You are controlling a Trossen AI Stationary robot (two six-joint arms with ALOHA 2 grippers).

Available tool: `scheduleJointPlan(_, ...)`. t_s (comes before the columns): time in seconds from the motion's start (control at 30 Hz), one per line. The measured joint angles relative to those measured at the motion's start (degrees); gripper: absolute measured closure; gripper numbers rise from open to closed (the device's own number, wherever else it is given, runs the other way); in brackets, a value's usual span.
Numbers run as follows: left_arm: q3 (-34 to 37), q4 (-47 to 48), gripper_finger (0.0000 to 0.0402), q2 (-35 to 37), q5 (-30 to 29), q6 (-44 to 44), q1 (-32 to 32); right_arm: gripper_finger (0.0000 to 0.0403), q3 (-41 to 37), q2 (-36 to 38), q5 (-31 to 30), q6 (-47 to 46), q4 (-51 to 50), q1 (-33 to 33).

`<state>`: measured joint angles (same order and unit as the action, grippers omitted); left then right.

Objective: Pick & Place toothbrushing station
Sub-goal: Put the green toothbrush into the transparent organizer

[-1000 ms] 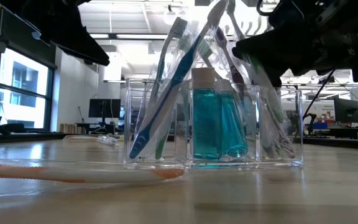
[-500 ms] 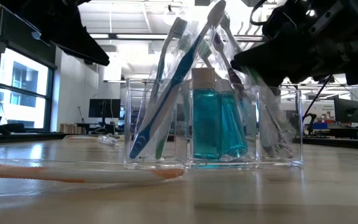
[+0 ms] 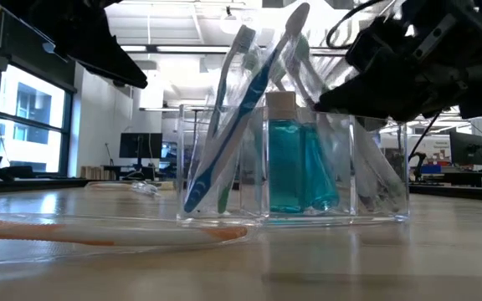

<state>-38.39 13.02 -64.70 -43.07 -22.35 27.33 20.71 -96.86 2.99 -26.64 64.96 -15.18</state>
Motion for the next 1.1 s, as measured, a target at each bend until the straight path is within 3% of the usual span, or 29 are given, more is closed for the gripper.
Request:
scheduleJointPlan(0.13, 0.0, 0.0, 0.0178, 0.0, 0.0, 0.0, 0.0, 0.0381, 0.0, 0.1, 3.0, -2.5, -2.1, 1.7)
scheduleJointPlan(0.83, 0.0, 0.0, 0.0178, 0.0, 0.0, 0.9, 0.0, 0.0379, 0.0, 0.0, 2.3, -1.6, -2.1, 1.4)
scheduleJointPlan(1.1, 0.0, 0.0, 0.0178, 0.0, 0.0, 1.1, 0.0, 0.0334, 0.0, 0.0, 2.3, -1.6, -1.9, 1.4)
